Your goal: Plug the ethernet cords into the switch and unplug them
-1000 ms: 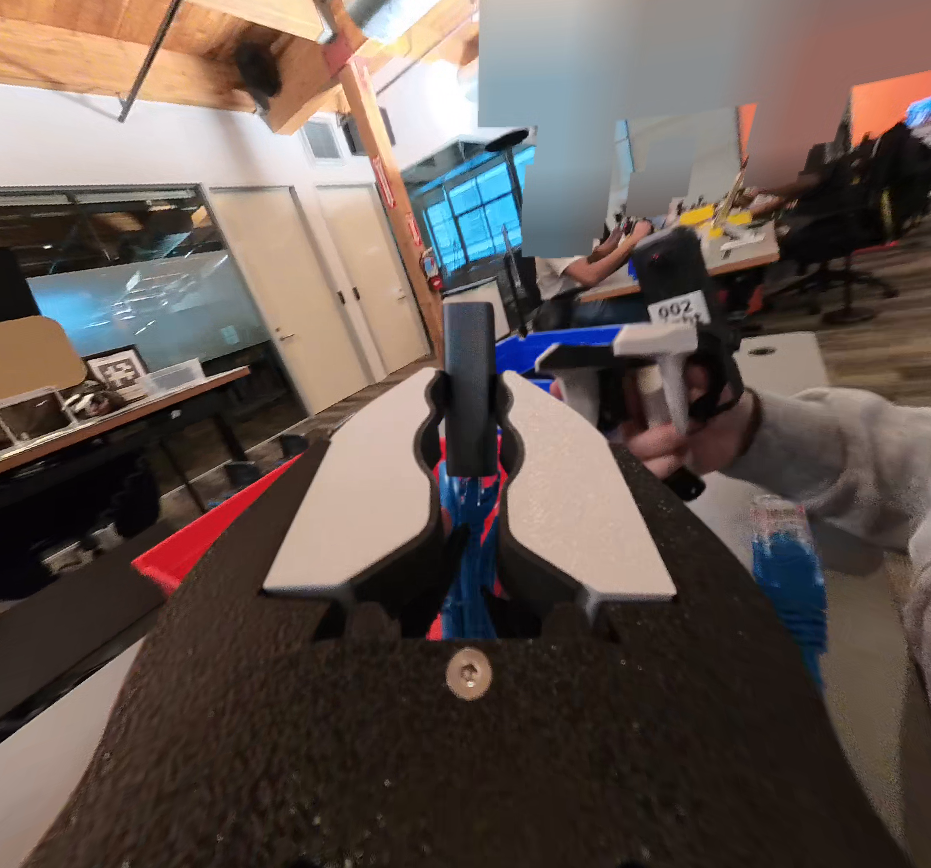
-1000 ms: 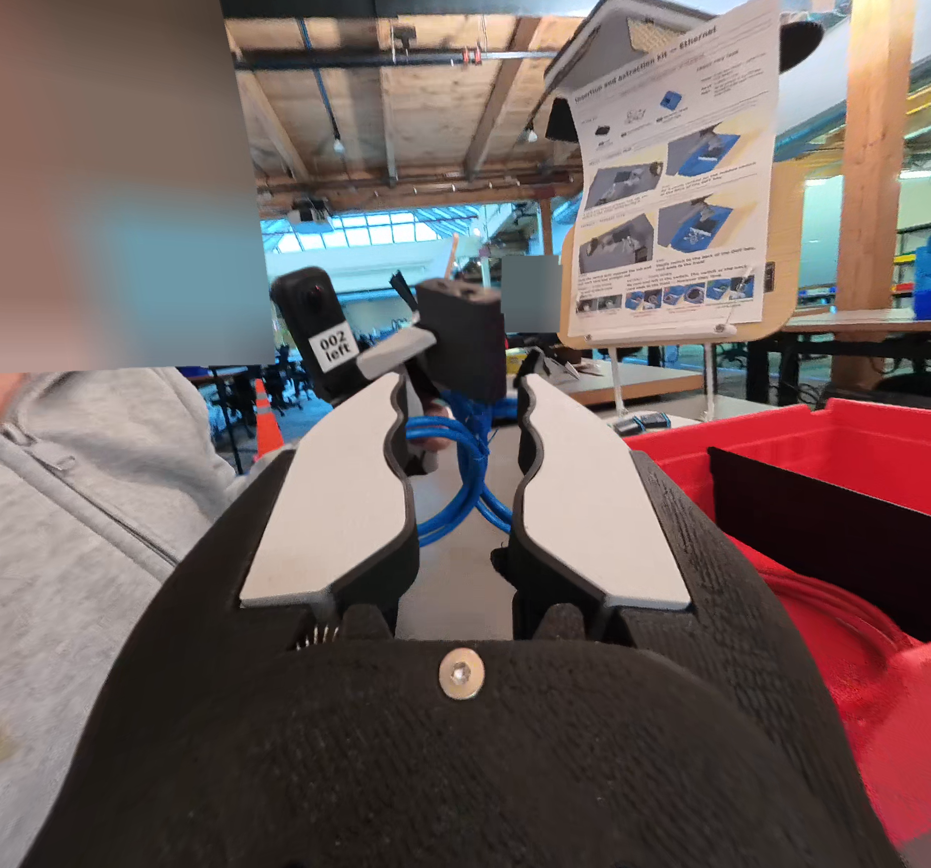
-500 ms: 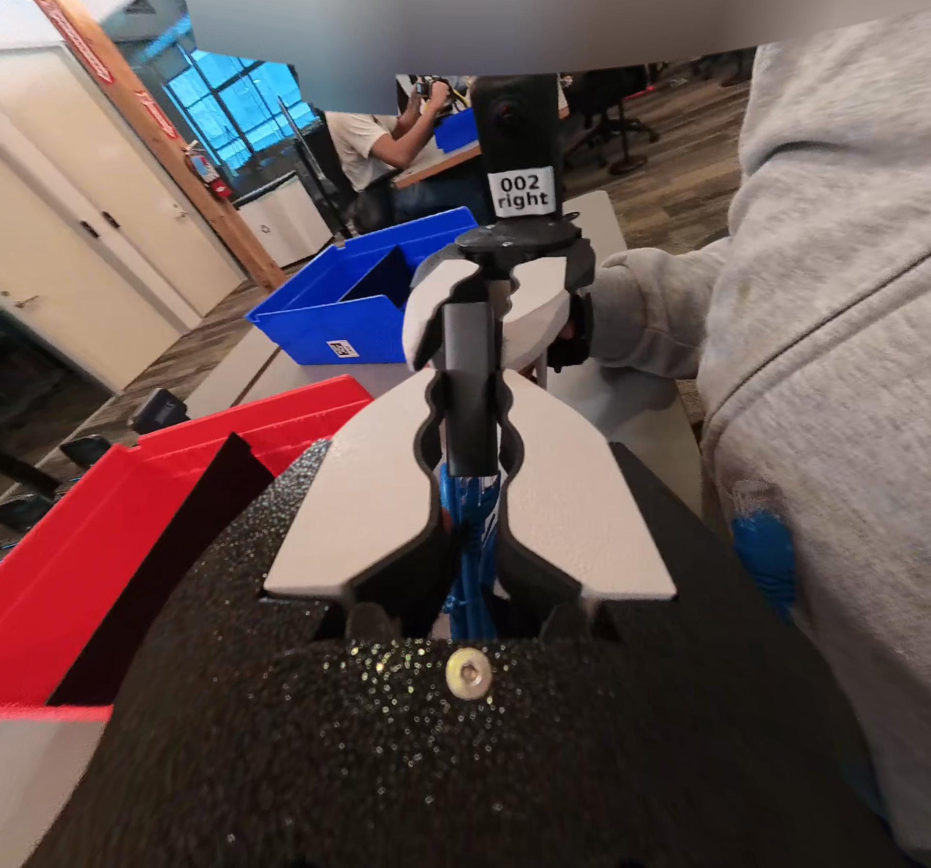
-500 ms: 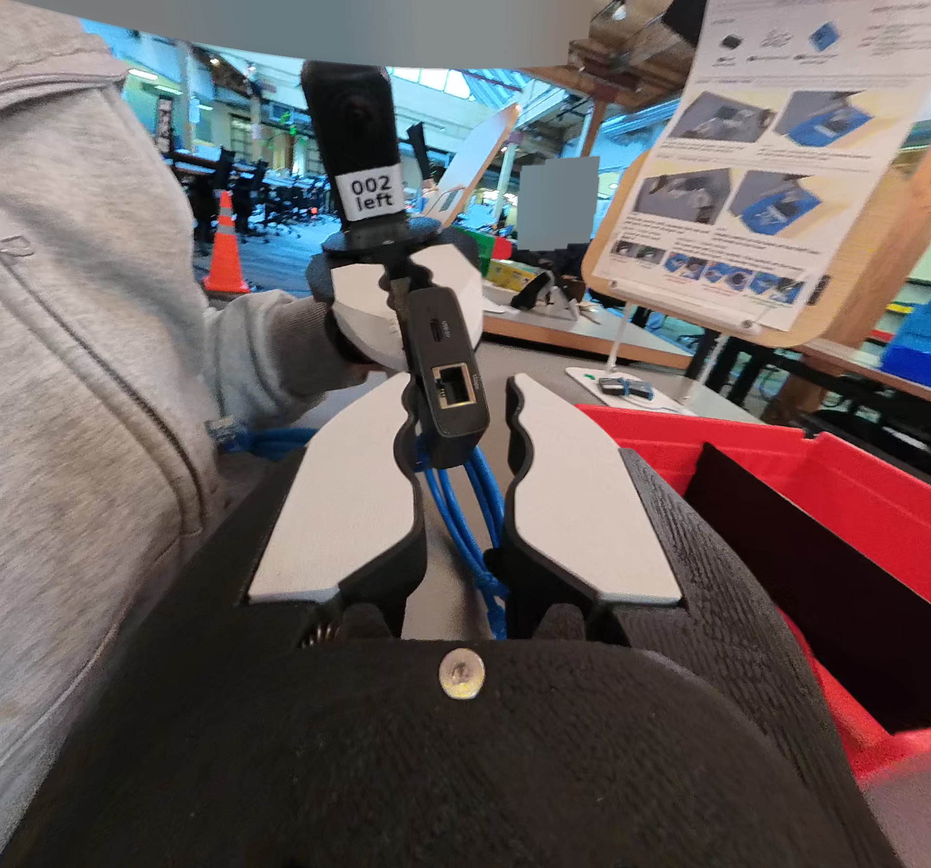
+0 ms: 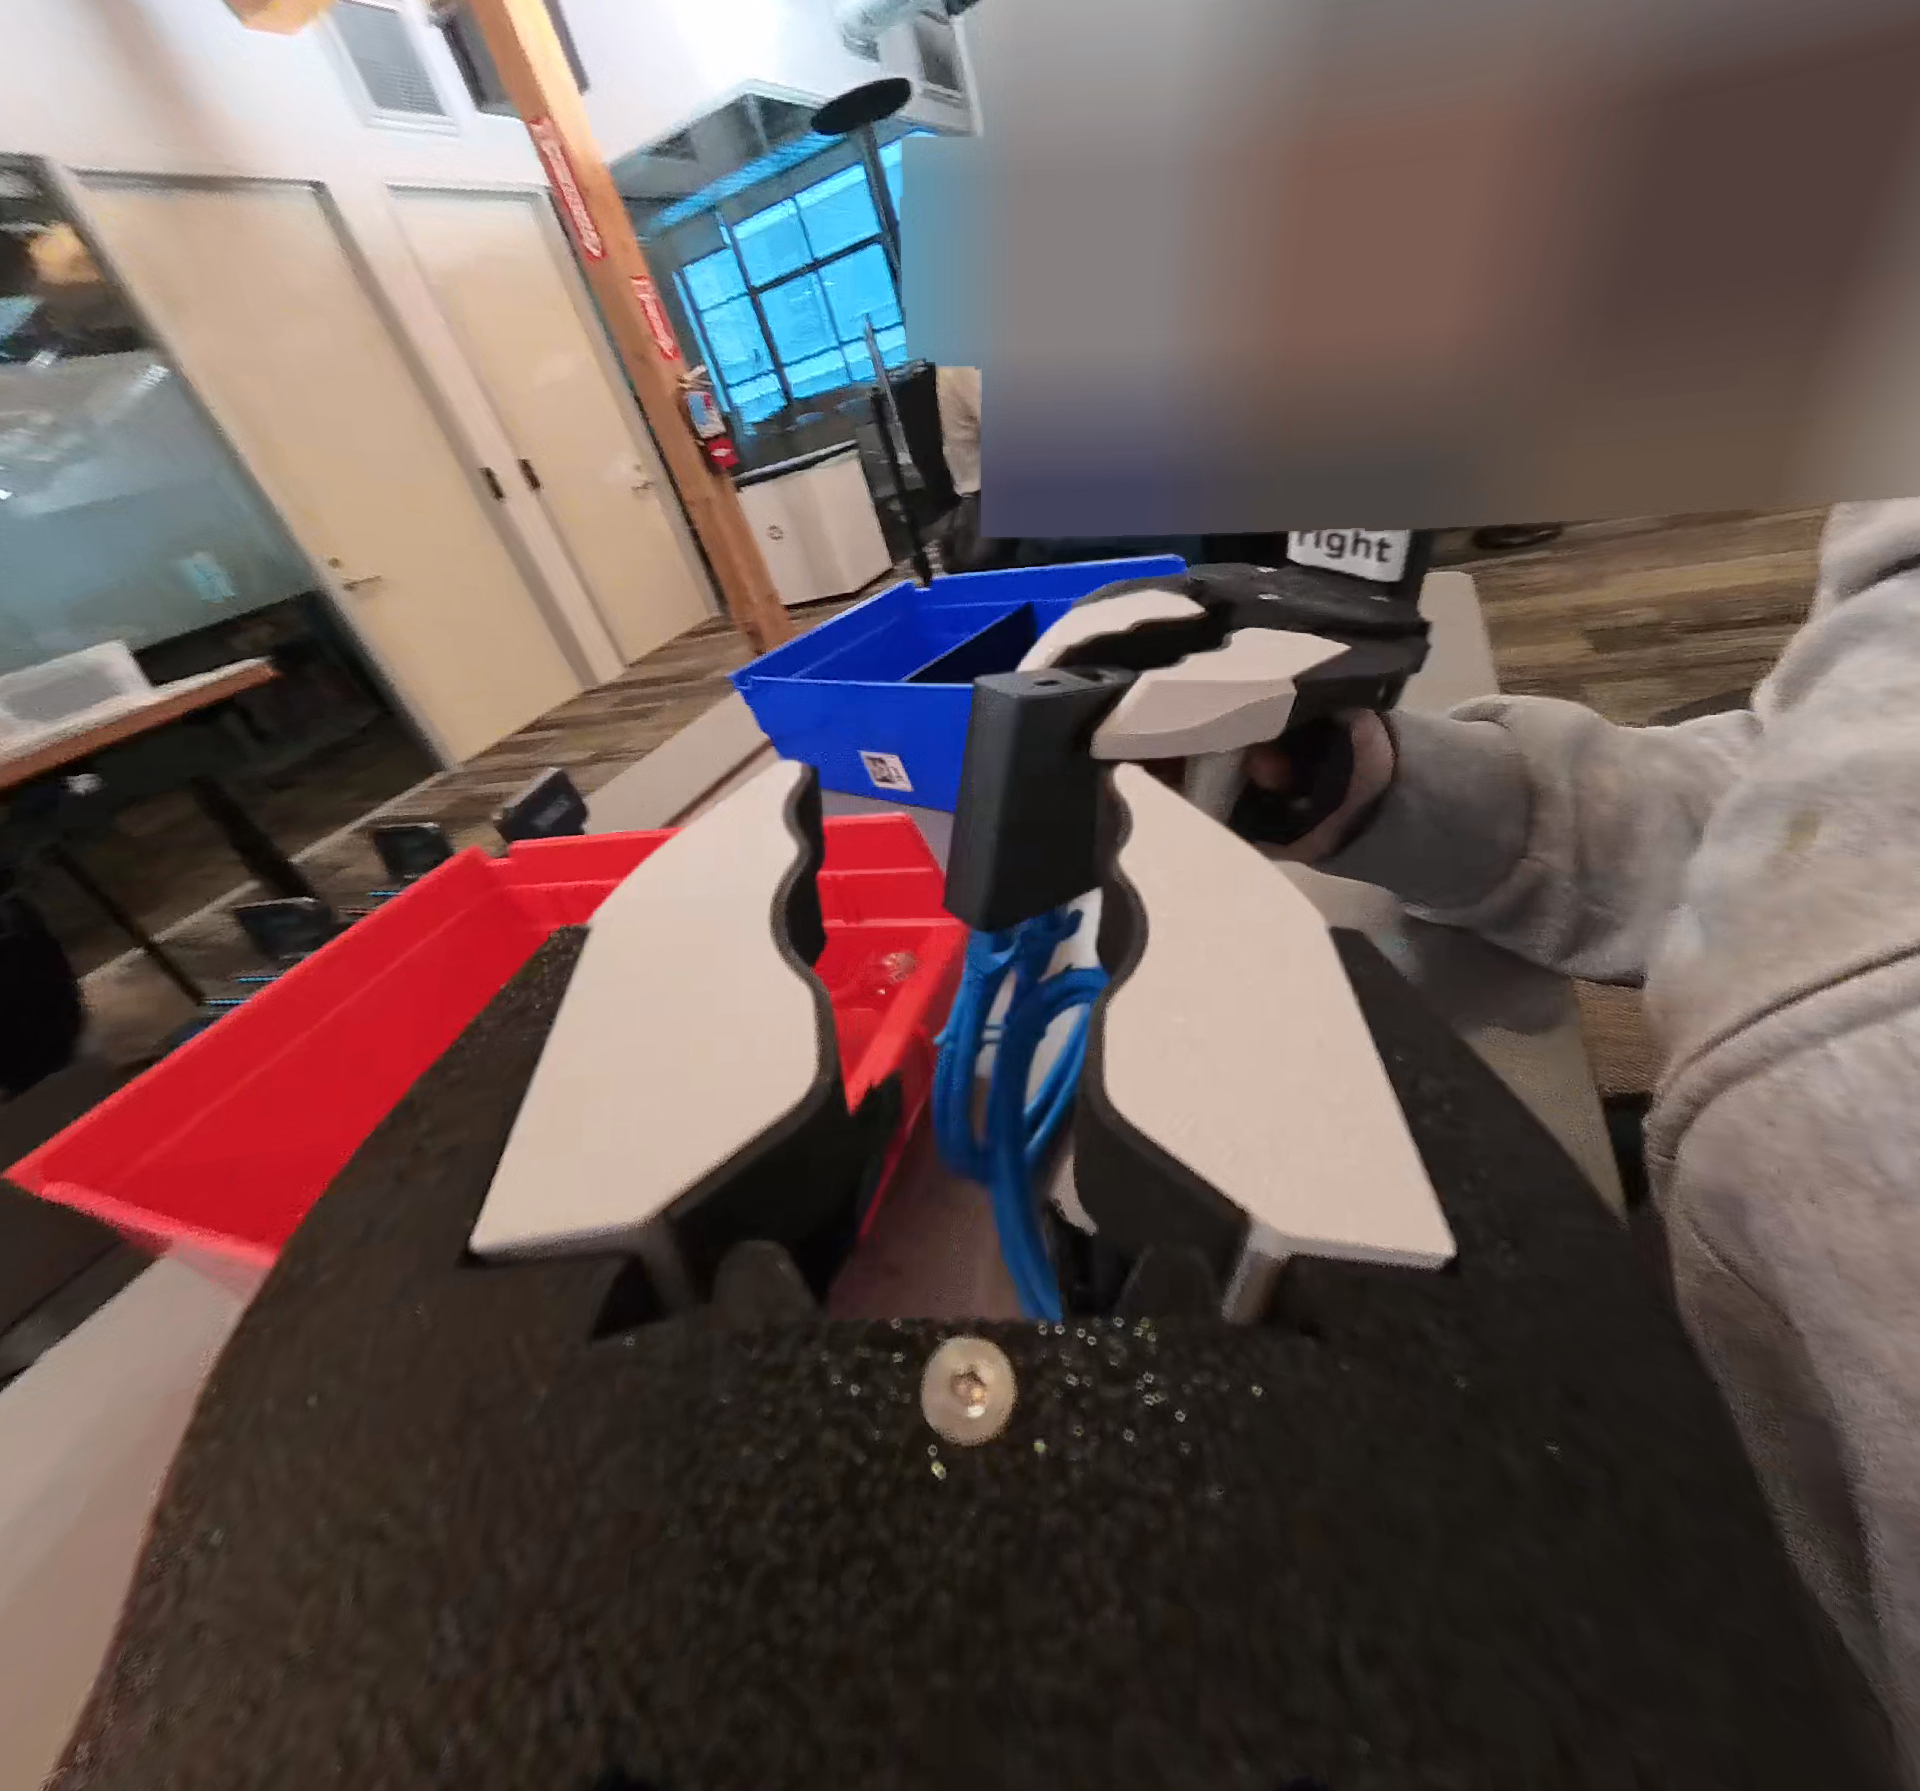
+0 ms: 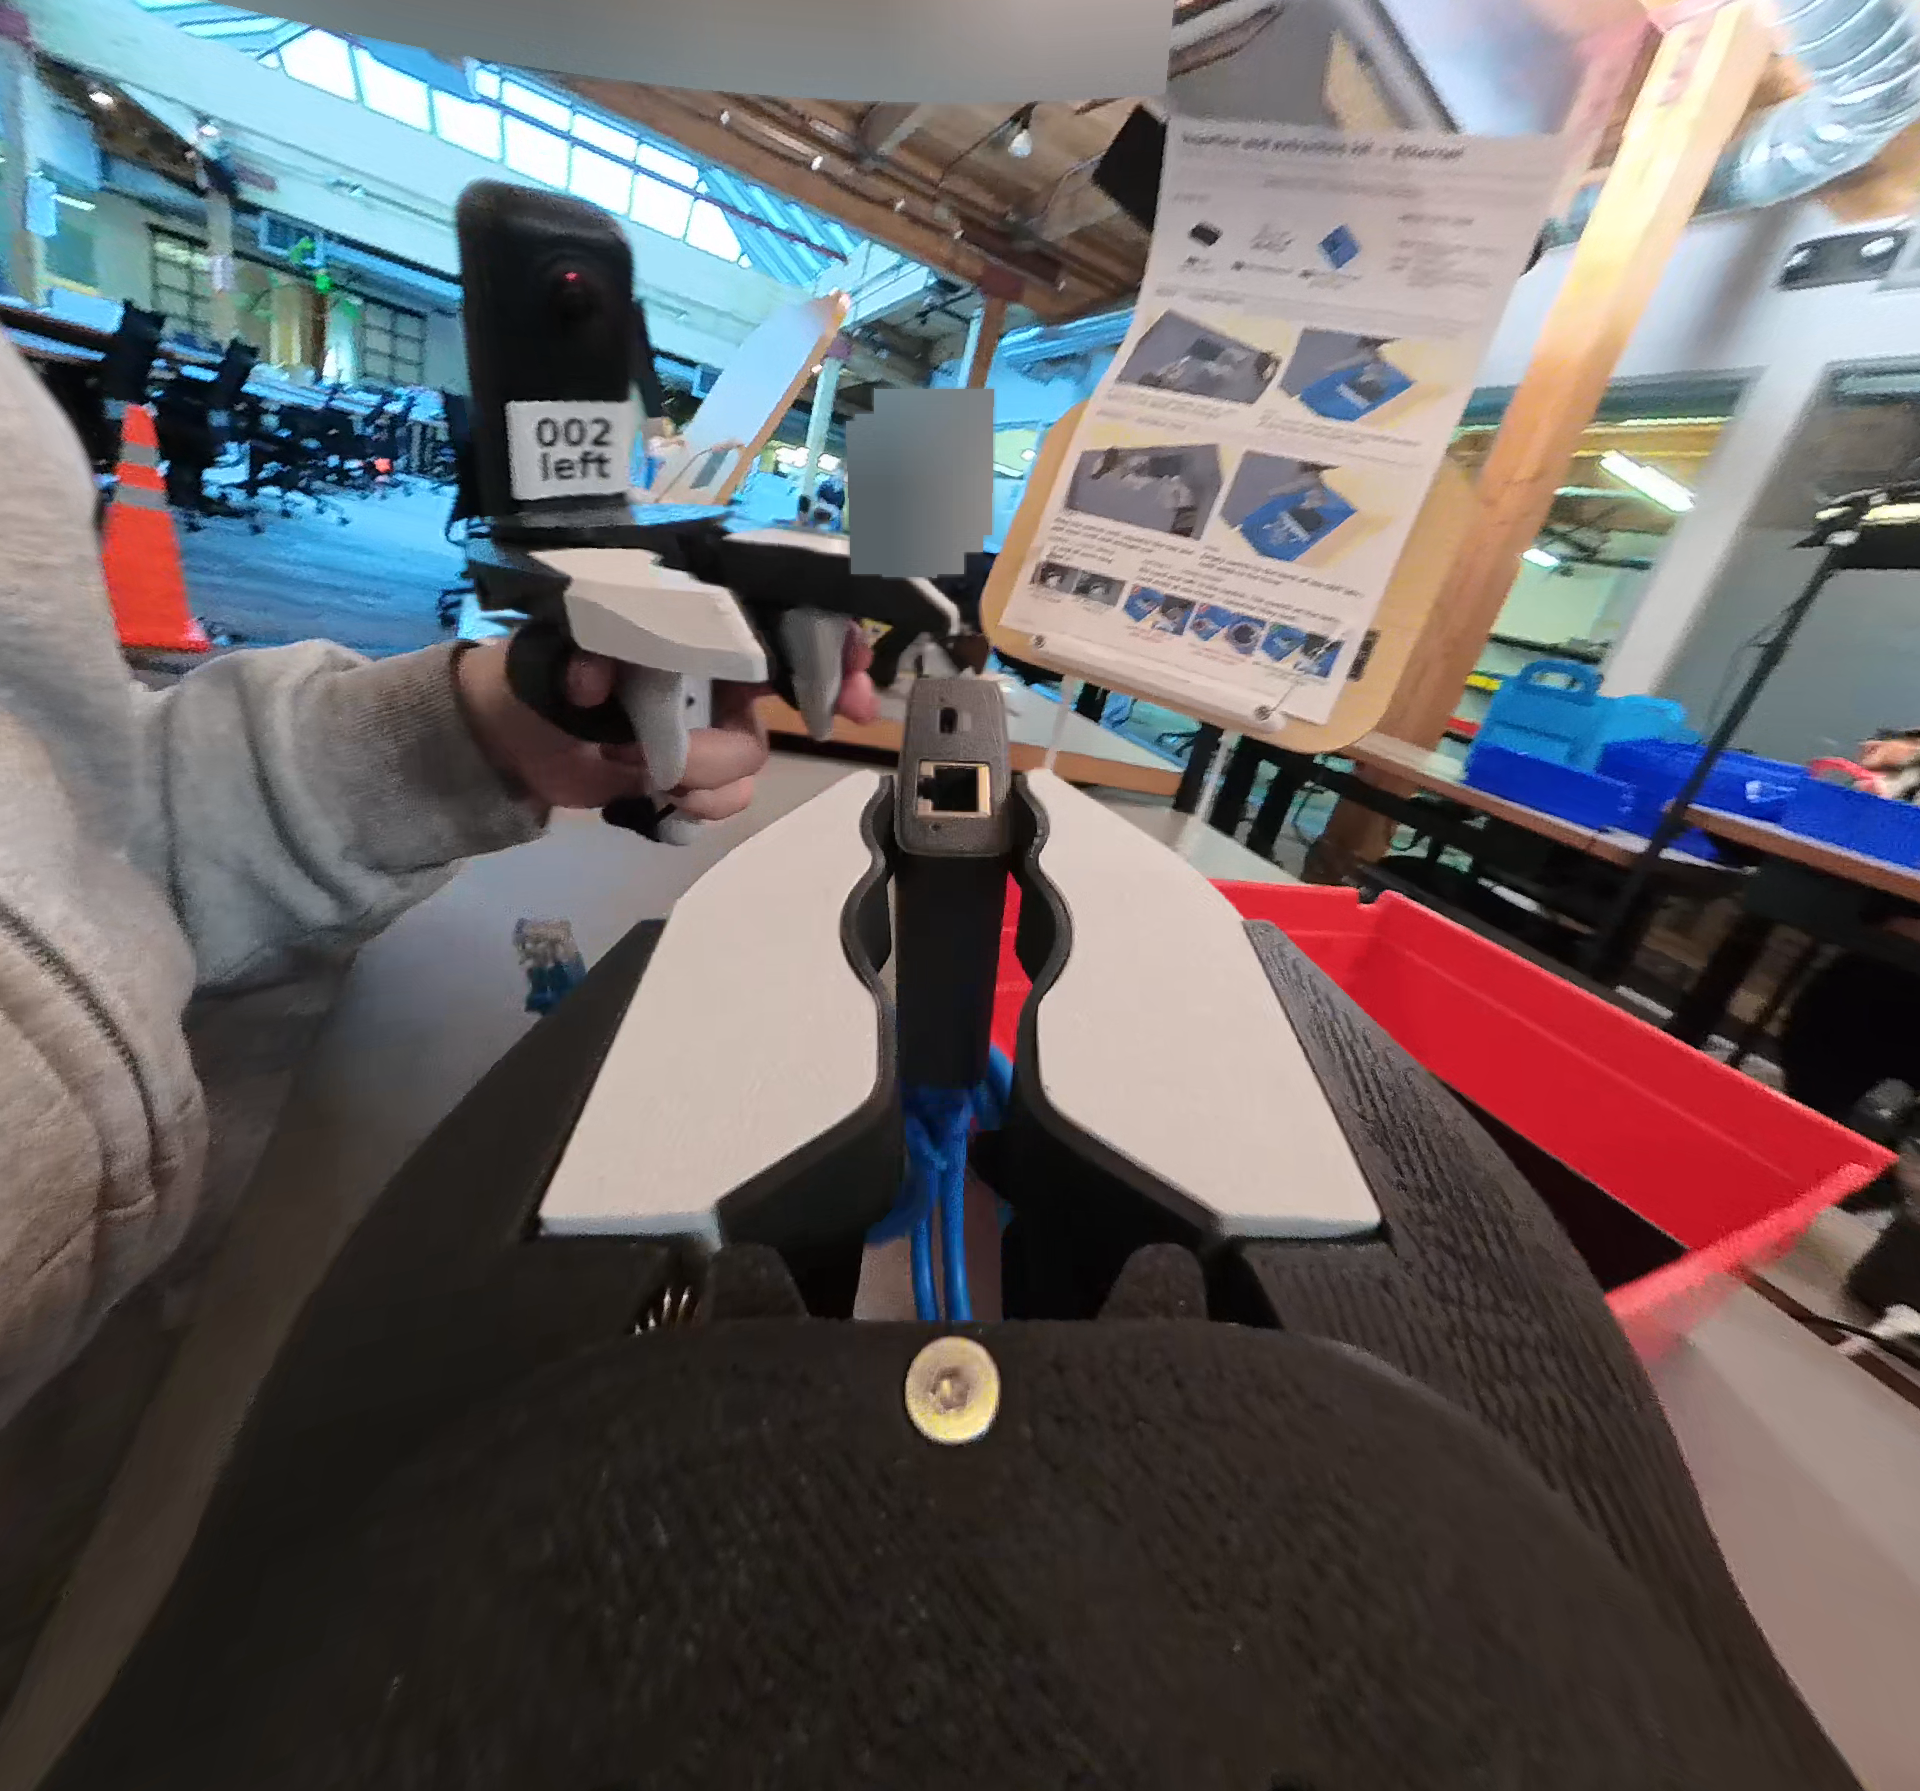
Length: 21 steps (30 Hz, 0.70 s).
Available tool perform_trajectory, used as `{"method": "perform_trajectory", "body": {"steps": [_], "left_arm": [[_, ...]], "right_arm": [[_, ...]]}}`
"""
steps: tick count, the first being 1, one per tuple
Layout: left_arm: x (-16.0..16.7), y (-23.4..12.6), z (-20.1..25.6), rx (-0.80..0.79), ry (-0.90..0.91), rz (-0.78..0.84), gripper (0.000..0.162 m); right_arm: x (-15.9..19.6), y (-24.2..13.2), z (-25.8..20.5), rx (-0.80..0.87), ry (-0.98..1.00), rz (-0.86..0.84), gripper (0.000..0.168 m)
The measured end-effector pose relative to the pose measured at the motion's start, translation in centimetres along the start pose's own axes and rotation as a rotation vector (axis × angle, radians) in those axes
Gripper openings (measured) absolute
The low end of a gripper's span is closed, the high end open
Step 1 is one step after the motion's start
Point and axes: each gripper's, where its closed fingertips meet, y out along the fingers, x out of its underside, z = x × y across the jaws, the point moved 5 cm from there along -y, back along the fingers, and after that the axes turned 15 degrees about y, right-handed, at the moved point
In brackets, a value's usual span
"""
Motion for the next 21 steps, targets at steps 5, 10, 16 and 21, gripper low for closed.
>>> {"method": "perform_trajectory", "body": {"steps": [5,10,16,21], "left_arm": [[-1.7,-0.3,1.0,0.141,-0.119,0.081,0.037],[-1.7,0.8,-0.1,-0.042,-0.184,0.147,0.037],[-1.1,1.3,-2.2,-0.095,-0.121,0.085,0.052],[-1.3,1.5,-2.1,0.075,-0.050,0.046,0.024]], "right_arm": [[-1.7,0.1,1.7,0.129,-0.005,0.065,0.019],[-4.6,1.7,2.5,0.068,0.021,0.069,0.019],[-6.9,4.1,0.8,-0.244,0.107,0.077,0.019],[-6.8,5.3,-0.2,-0.339,0.032,-0.062,0.019]]}}
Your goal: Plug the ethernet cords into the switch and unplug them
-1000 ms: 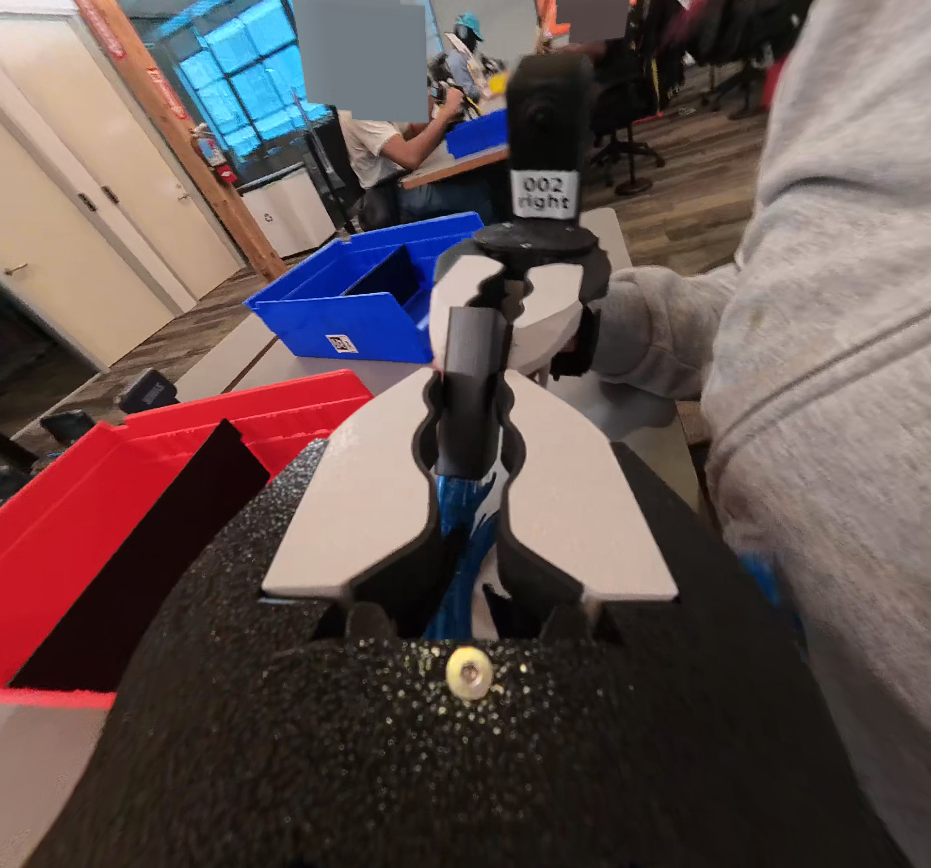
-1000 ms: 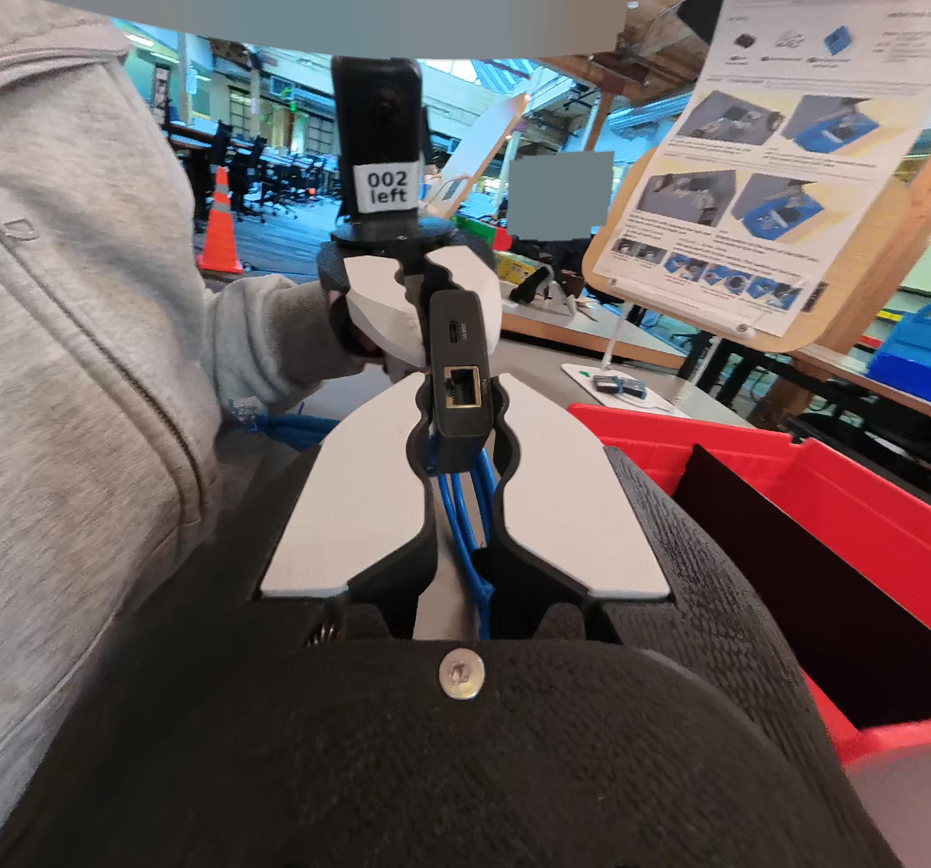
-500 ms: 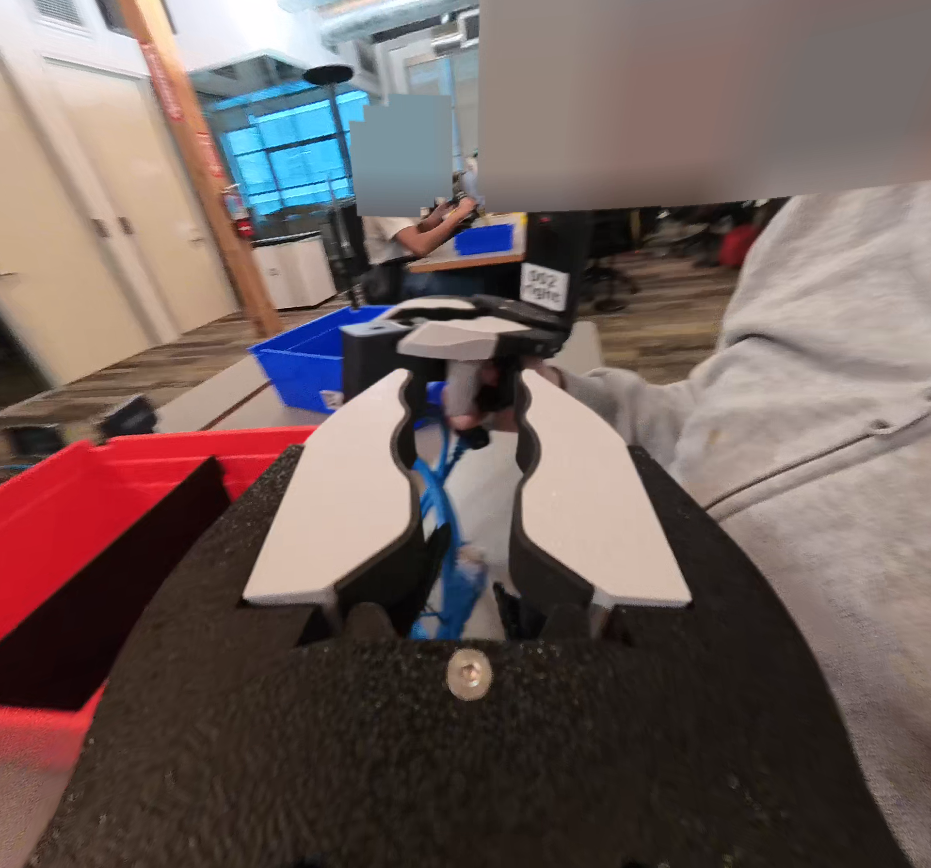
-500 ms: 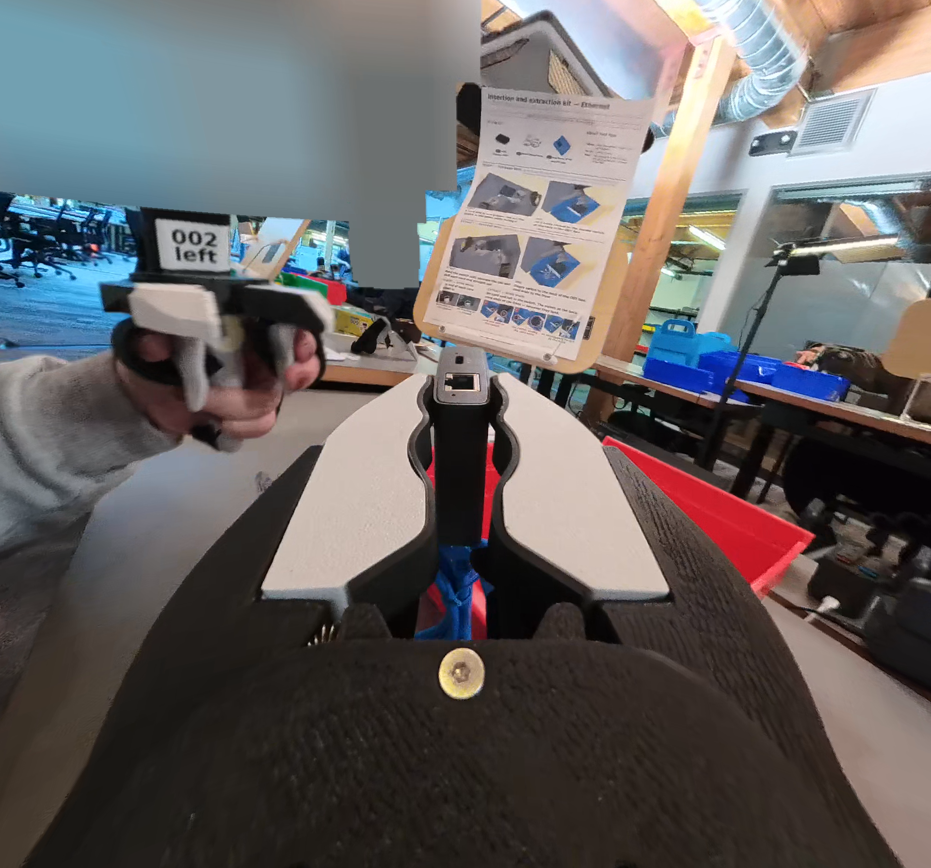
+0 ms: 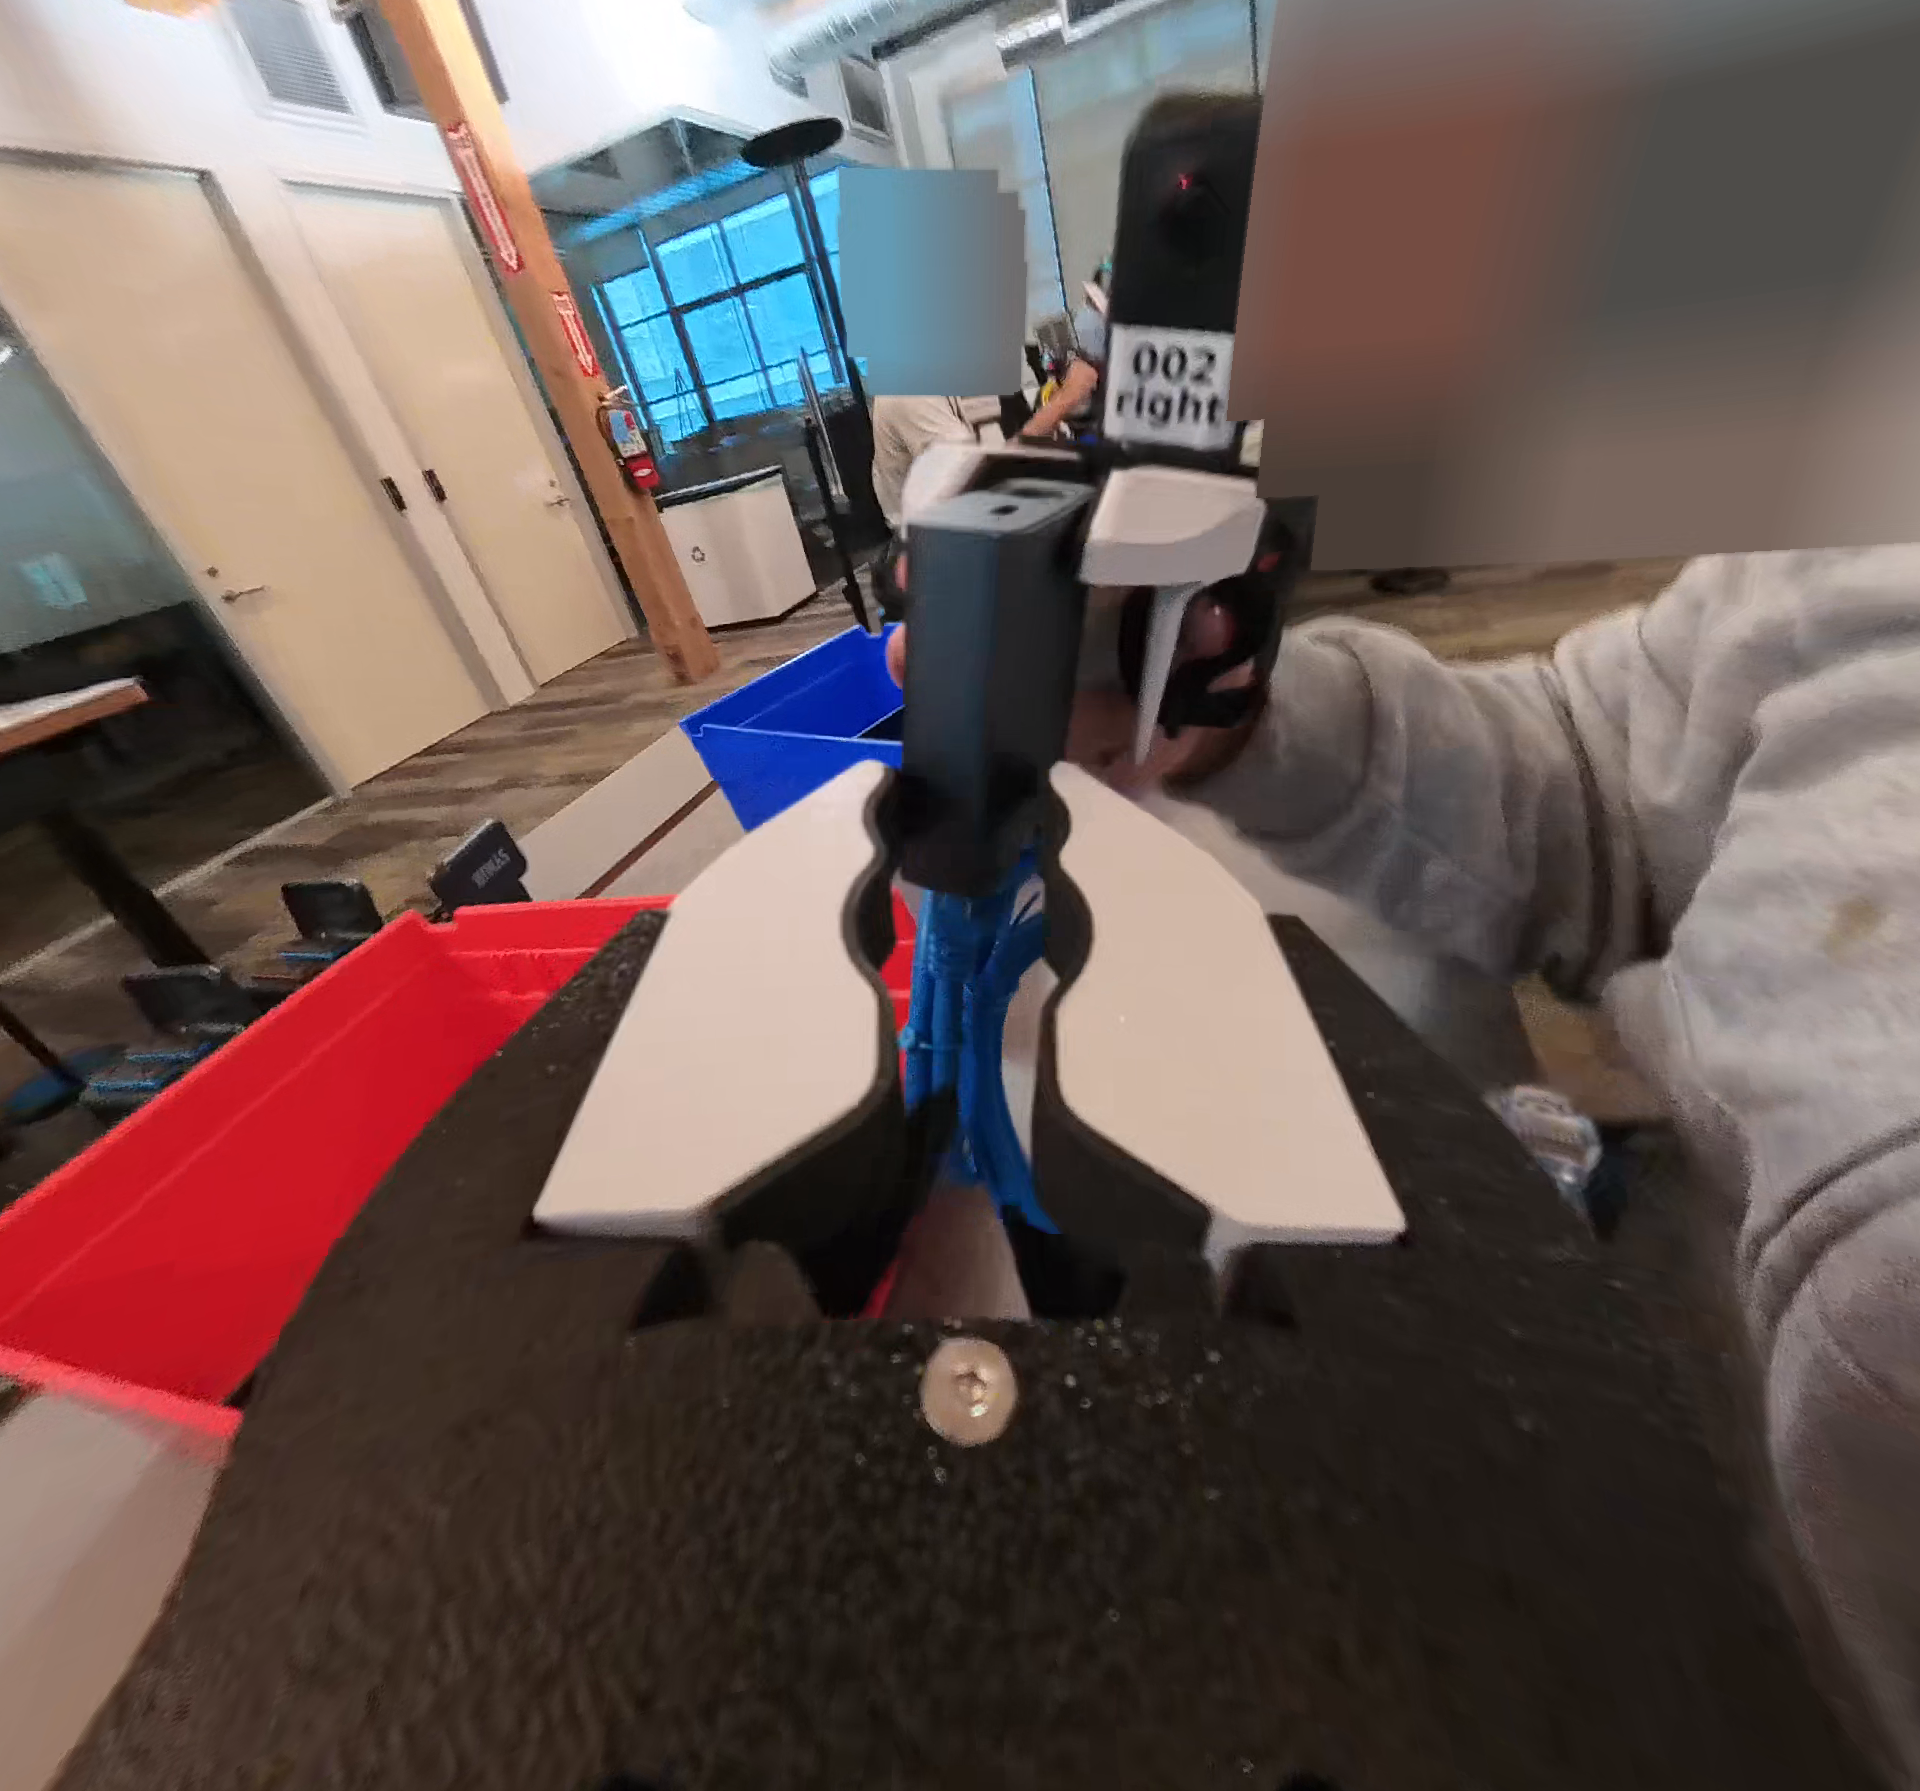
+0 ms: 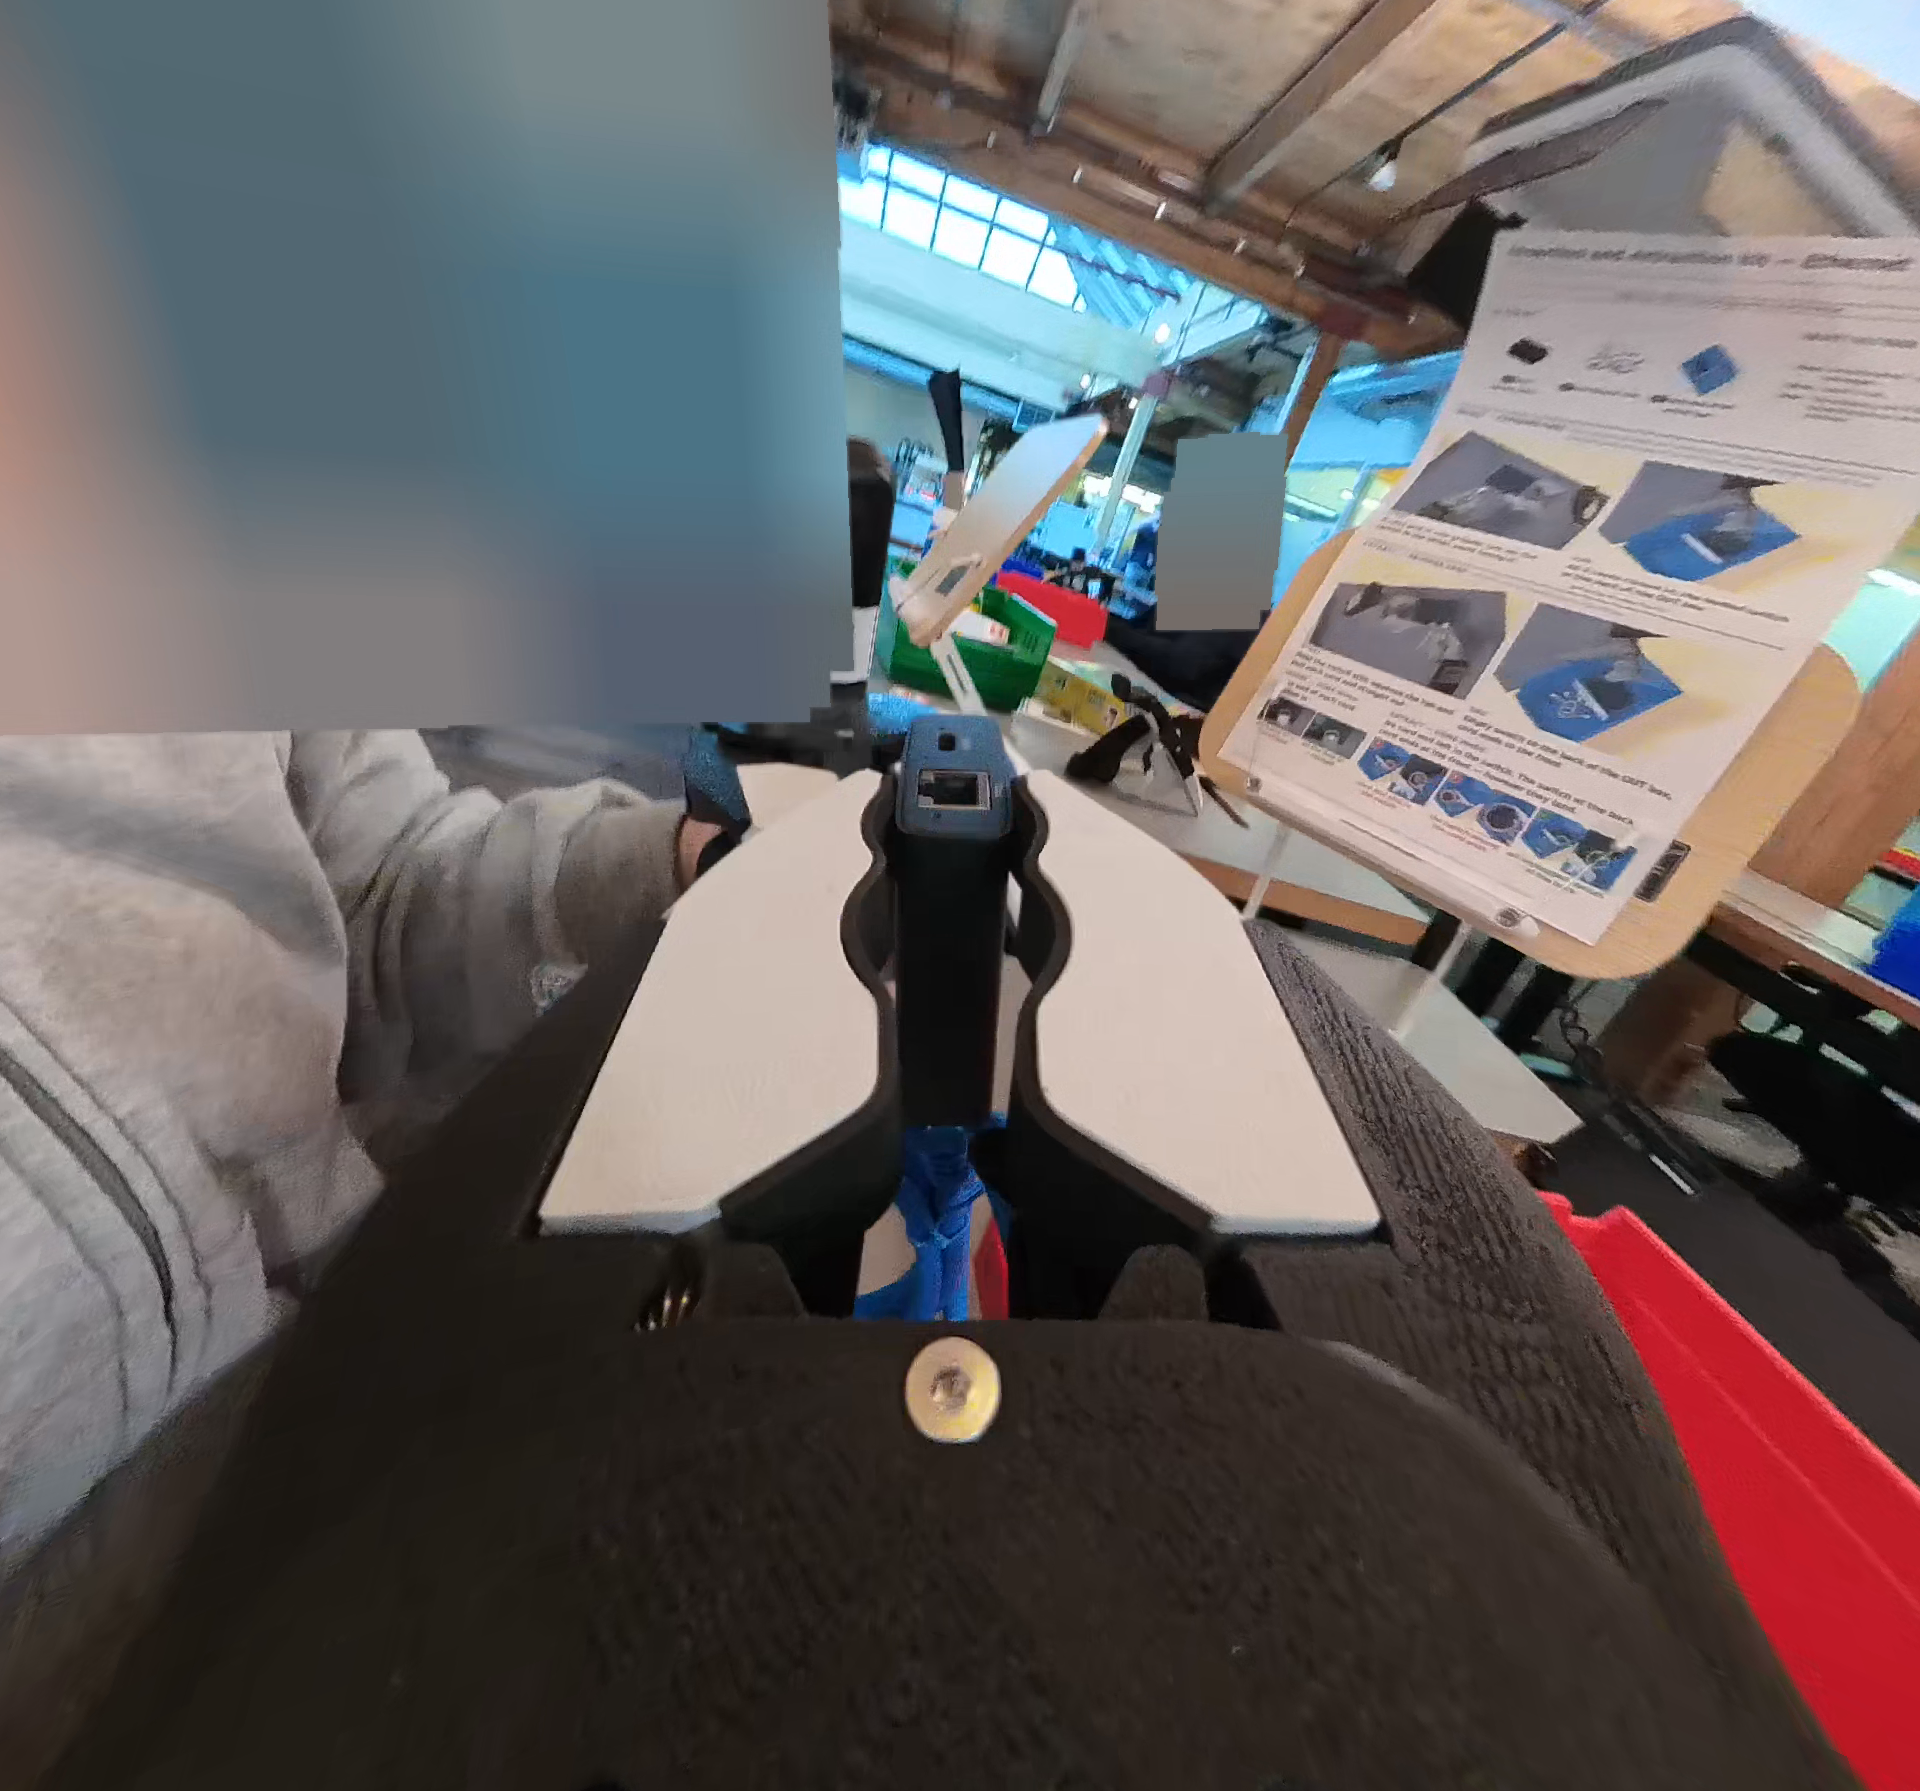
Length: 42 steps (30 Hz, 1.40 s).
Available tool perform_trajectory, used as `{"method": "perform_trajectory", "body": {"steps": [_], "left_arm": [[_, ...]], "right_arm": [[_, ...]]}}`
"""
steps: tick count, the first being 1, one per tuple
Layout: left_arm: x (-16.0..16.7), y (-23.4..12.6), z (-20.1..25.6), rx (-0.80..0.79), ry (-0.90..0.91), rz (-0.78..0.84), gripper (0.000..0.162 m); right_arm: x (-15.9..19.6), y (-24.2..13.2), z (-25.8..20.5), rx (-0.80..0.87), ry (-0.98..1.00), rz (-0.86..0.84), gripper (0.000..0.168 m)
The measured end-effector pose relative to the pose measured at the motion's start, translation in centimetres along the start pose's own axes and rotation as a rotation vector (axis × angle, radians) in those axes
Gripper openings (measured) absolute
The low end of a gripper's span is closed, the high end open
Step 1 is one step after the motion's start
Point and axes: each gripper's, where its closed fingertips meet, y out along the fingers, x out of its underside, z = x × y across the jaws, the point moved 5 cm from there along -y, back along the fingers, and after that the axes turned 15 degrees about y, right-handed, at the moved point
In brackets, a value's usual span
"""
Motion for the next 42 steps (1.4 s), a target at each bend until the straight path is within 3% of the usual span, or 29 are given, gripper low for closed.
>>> {"method": "perform_trajectory", "body": {"steps": [3,7,9,11,15,17,20,25,28,33,36,42], "left_arm": [[0.4,-0.2,-0.1,0.025,0.092,-0.117,0.021],[2.1,-0.1,-0.4,0.032,0.323,-0.446,0.020],[2.8,0.2,0.0,0.064,0.460,-0.580,0.020],[2.8,0.6,0.3,0.082,0.508,-0.614,0.020],[2.4,0.2,-0.1,0.090,0.489,-0.617,0.020],[1.9,0.0,0.0,0.086,0.506,-0.625,0.020],[1.3,-0.4,-0.6,0.007,0.538,-0.637,0.020],[-1.6,-2.1,-1.3,-0.184,0.337,-0.418,0.086],[-3.2,-3.9,-1.5,-0.344,0.273,-0.228,0.084],[-3.6,-5.7,-0.4,-0.415,0.228,-0.089,0.048],[-2.8,-5.5,-0.6,-0.443,0.290,-0.176,0.055],[-1.9,-2.5,-3.5,-0.281,0.293,-0.272,0.096]], "right_arm": [[0.5,0.0,0.2,0.024,-0.046,-0.157,0.019],[1.6,-0.3,1.0,0.129,-0.186,-0.494,0.034],[2.2,-0.1,1.1,0.150,-0.289,-0.651,0.033],[2.9,0.1,0.7,0.100,-0.349,-0.762,0.019],[3.5,0.2,1.5,0.101,-0.408,-0.844,0.025],[3.8,0.5,1.6,0.073,-0.387,-0.865,0.020],[3.1,1.2,1.9,0.087,-0.399,-0.797,0.019],[-0.5,0.8,4.6,0.205,-0.345,-0.468,0.019],[-2.3,0.2,6.2,0.264,-0.246,-0.281,0.018],[-3.4,0.4,7.0,0.271,-0.174,-0.138,0.018],[-3.0,1.3,6.3,0.216,-0.235,-0.214,0.019],[-3.2,4.1,3.8,-0.014,-0.255,-0.308,0.018]]}}
